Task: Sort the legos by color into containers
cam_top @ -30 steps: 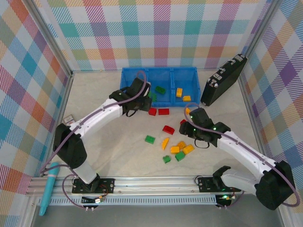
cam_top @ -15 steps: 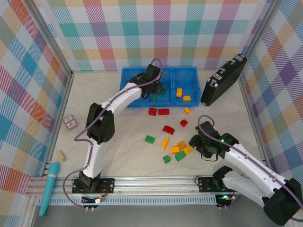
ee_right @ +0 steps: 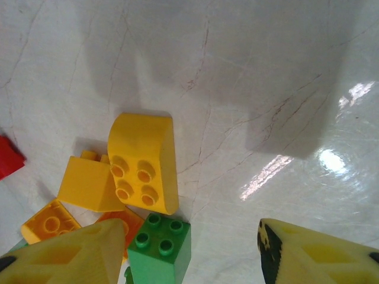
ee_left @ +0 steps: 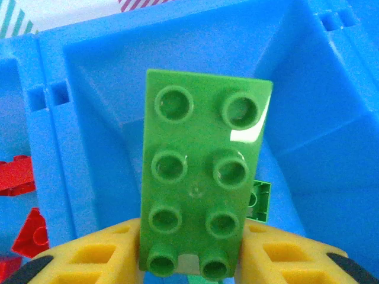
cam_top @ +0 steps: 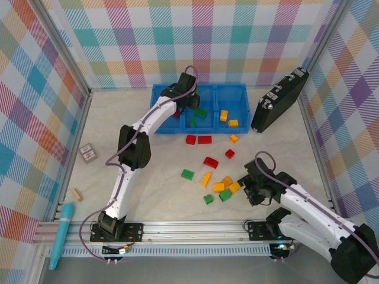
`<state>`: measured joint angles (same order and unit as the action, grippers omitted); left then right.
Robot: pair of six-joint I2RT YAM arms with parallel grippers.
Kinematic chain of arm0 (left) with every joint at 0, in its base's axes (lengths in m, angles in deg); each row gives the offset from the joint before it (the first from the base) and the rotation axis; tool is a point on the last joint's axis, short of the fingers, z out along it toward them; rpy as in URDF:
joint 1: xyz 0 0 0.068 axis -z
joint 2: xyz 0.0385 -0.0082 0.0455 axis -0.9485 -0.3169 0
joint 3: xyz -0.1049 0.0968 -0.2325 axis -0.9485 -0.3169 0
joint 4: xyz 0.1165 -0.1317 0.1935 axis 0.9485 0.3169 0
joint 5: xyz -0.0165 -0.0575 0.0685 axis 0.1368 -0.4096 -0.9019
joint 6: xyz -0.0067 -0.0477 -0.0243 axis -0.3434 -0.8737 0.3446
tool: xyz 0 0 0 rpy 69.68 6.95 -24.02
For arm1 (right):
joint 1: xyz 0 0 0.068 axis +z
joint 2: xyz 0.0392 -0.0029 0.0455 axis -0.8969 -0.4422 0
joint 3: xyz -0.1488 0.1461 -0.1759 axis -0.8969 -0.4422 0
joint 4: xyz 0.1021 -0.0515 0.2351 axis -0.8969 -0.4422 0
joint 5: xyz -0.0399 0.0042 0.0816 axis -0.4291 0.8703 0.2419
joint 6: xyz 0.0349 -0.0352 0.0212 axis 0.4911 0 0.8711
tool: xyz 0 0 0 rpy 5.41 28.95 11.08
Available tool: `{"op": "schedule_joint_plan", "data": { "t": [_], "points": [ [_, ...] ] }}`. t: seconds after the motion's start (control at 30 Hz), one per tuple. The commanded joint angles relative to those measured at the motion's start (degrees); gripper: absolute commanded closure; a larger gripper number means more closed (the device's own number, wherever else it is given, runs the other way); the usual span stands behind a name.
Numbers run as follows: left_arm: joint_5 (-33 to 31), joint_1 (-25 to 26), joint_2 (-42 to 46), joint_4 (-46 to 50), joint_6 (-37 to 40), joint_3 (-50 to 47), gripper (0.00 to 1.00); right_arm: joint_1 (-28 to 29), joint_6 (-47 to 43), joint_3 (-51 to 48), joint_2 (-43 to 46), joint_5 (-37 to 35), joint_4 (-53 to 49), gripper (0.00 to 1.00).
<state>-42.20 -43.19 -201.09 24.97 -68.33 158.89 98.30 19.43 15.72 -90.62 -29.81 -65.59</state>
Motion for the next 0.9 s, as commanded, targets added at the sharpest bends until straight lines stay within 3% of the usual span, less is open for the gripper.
{"op": "schedule_joint_plan", "data": {
  "t": [0.0,0.33,0.87],
  "points": [
    [2.4,-0.5,-2.9,2.0,0.5,2.1,0.59,0.4,1.7,2.0,-2.3,1.3,1.7,0.38],
    [4.9,-0.6,-0.8,2.4,1.2,3.1,0.46,0.4,1.6,2.6,-9.3,2.8,6.4,0.35],
    [5.3,-0.6,13.0,6.3,6.5,-0.5,0.44,0.3,0.3,2.7,-18.6,3.8,14.3,0.34]
  ]
}}
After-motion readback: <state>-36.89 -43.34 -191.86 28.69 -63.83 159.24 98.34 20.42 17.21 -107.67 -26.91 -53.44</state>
